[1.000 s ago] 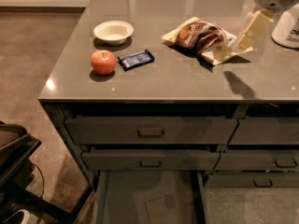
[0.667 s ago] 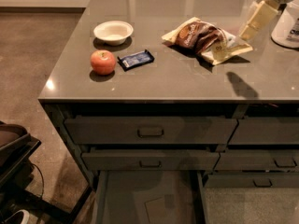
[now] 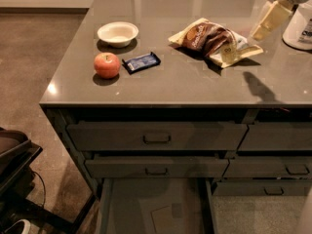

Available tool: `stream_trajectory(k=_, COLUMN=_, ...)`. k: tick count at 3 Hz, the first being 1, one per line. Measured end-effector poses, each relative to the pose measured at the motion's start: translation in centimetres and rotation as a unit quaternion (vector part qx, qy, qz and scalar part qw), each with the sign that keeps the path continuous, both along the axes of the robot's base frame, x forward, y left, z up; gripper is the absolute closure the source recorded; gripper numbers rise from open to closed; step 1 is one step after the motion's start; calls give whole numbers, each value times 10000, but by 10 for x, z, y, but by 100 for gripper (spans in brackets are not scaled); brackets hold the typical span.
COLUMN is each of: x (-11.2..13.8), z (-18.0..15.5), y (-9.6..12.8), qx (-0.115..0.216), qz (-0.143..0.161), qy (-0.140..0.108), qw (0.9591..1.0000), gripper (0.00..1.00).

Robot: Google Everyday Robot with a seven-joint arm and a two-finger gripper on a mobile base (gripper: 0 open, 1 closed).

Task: Place brown chip bag into bottom drawer

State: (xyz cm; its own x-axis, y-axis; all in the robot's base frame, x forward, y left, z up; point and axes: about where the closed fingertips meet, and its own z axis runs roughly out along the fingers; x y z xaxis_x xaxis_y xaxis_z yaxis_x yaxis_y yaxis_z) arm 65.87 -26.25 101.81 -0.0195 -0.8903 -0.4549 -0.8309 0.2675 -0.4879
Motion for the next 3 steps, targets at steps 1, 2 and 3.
stream_trajectory(k=1, x=31, z=-13, y=-22, qx=144, qz=-372, qy=-173, qw=9991, gripper=0)
stream_trajectory(k=2, x=59, z=-42, y=-32, qx=373, qz=-522, qy=-145, qw=9978, gripper=0)
stream_trajectory(k=3, x=80, z=-84, y=-27, qx=756, qz=-547, qy=147, qw=9955, gripper=0)
